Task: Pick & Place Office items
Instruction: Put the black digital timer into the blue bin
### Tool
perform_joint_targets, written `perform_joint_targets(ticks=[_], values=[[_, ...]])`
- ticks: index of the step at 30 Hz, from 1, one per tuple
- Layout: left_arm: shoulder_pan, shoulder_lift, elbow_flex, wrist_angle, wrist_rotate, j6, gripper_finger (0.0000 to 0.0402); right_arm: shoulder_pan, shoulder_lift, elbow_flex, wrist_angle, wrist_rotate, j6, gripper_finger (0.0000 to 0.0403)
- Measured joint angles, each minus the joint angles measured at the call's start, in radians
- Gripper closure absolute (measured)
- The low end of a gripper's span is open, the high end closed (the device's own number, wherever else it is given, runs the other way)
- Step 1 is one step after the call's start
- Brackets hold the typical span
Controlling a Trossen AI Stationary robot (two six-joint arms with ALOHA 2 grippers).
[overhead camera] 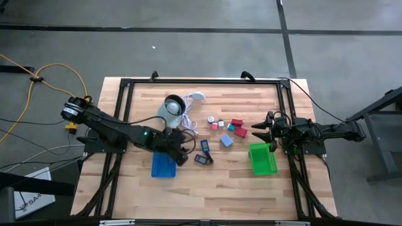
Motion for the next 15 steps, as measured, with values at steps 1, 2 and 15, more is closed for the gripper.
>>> perform_joint_targets(ticks=[1,2,15], values=[[0.011,0.0,0.0,0.014,0.0,0.037,0.0185,0.0,0.0,0.0,0.0,0.0,0.0,0.025],[0.021,0.0,0.0,0.031,0.0,0.08,0.0185,0.0,0.0,0.0,0.0,0.0,0.0,0.025],[0.146,0.046,0.001,0.221,0.17,0.404,0.0185,0.0,0.0,0.0,0.0,0.0,0.0,0.025]])
